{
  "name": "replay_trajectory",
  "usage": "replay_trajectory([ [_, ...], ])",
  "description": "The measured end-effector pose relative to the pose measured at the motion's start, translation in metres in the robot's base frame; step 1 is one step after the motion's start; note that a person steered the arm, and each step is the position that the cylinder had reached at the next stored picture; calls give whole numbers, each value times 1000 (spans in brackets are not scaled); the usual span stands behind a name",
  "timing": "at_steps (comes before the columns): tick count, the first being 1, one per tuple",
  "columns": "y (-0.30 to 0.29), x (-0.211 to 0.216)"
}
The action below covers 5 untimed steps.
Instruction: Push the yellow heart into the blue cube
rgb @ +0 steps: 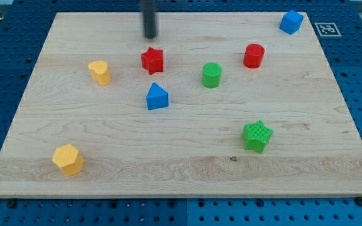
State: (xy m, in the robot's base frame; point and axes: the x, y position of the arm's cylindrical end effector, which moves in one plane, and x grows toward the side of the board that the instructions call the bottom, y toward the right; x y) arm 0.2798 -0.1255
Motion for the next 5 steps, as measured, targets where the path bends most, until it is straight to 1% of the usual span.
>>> replay_trajectory([
  [1,-89,39],
  [2,-119,102],
  [3,-96,148],
  [4,-91,144],
  [5,-92,120],
])
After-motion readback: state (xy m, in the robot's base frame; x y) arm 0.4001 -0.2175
